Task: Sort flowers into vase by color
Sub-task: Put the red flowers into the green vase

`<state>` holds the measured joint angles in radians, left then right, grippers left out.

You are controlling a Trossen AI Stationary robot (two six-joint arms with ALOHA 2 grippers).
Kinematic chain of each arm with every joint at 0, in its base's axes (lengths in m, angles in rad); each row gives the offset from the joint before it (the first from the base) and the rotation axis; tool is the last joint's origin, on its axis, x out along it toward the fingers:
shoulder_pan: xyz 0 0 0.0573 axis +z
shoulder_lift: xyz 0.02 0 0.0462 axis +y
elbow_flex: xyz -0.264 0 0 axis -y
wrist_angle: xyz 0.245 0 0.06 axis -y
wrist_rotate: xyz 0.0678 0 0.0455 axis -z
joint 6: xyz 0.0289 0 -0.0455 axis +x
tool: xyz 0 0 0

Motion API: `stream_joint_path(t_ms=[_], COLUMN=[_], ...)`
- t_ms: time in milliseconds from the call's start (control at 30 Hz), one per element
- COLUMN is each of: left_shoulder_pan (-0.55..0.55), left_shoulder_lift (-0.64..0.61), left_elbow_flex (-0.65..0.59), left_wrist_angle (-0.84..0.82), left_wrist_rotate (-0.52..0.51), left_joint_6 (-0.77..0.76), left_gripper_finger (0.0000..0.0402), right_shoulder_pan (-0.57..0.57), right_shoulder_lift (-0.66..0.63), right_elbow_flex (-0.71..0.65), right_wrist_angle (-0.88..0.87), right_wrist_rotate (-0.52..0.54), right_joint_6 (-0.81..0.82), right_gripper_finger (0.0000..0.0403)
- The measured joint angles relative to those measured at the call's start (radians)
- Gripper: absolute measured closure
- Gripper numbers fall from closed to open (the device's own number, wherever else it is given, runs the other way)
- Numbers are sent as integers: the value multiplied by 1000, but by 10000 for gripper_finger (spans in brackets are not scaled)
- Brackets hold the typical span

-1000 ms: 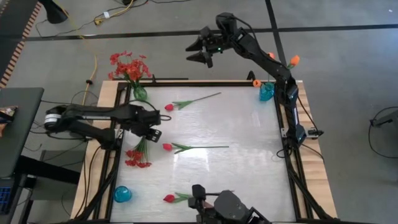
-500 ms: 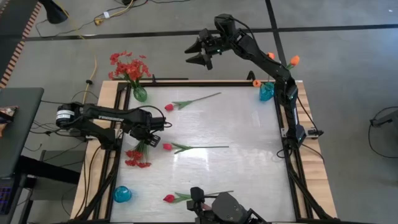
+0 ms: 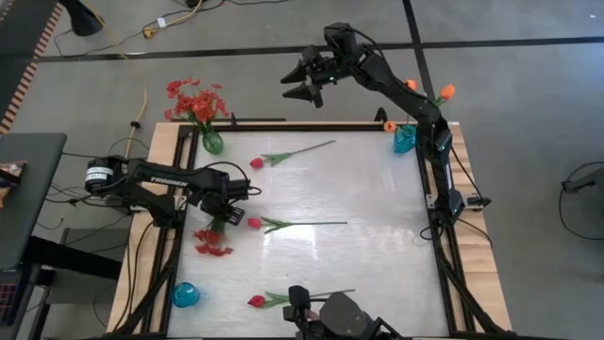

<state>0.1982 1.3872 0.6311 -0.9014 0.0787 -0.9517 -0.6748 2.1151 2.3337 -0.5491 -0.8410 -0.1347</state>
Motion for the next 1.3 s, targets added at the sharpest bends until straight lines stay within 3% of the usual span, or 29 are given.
stream_joint_path(t_ms=[267,600,867,1067,1300], left_shoulder_pan=[0,1,55,141,214], left_shoulder_lift=[0,-26,-153,-322,-533], left_elbow_flex=[68,253,436,498,504], left_wrist_angle=[2,-91,-168,-142,14], left_wrist_rotate=[-4,11,-80,-101,-74], left_joint_6=[58,174,254,256,150], left_gripper_finger=[387,390,397,396,396], right_shoulder_pan=[0,0,7,39,110], right_shoulder_lift=[0,0,0,0,-5], right_elbow_flex=[0,0,0,0,0], right_wrist_angle=[2,-1,40,68,94], right_wrist_rotate=[0,-9,-83,-85,-79], right_joint_6=[-5,-58,-125,-348,-857], right_gripper_finger=[111,111,111,111,111])
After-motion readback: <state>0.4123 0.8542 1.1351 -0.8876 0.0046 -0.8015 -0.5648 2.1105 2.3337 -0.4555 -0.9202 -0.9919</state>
